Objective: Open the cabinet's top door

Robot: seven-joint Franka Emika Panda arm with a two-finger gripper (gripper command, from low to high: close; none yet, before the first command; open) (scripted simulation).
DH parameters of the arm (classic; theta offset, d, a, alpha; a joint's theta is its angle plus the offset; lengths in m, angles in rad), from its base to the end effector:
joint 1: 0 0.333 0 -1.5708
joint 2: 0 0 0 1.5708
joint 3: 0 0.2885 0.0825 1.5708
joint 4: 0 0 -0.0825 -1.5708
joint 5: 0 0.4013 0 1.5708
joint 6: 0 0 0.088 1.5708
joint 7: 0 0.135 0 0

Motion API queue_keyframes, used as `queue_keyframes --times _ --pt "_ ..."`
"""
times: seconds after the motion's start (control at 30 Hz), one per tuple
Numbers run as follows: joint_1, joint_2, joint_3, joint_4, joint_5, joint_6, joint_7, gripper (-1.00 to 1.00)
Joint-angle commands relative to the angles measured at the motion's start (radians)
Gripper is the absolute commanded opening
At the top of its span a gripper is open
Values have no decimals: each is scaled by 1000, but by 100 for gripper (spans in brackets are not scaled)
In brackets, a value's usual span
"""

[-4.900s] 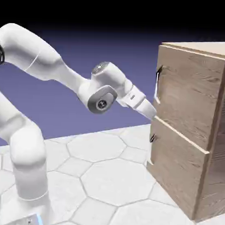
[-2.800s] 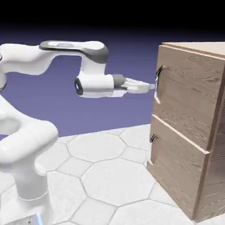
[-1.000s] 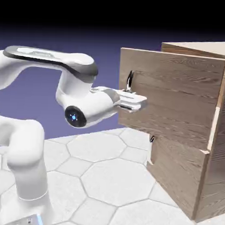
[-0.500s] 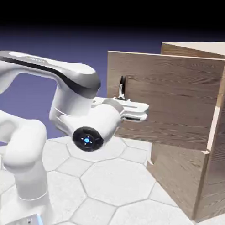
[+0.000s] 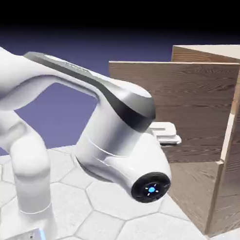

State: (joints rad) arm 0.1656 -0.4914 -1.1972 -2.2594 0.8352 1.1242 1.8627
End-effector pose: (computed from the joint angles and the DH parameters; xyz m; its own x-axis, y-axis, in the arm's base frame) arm 0.2733 -0.2814 0.4536 -0.6841 0.1788 -0.7071 -0.6841 0.1787 0.7071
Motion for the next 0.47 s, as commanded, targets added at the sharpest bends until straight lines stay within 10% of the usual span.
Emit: queue_keyframes --times 0.0,0.43 --pt "35 15 -36 25 -7 -24 -7 -100" --pt "506 -48 -438 287 -128 -167 29 -100"
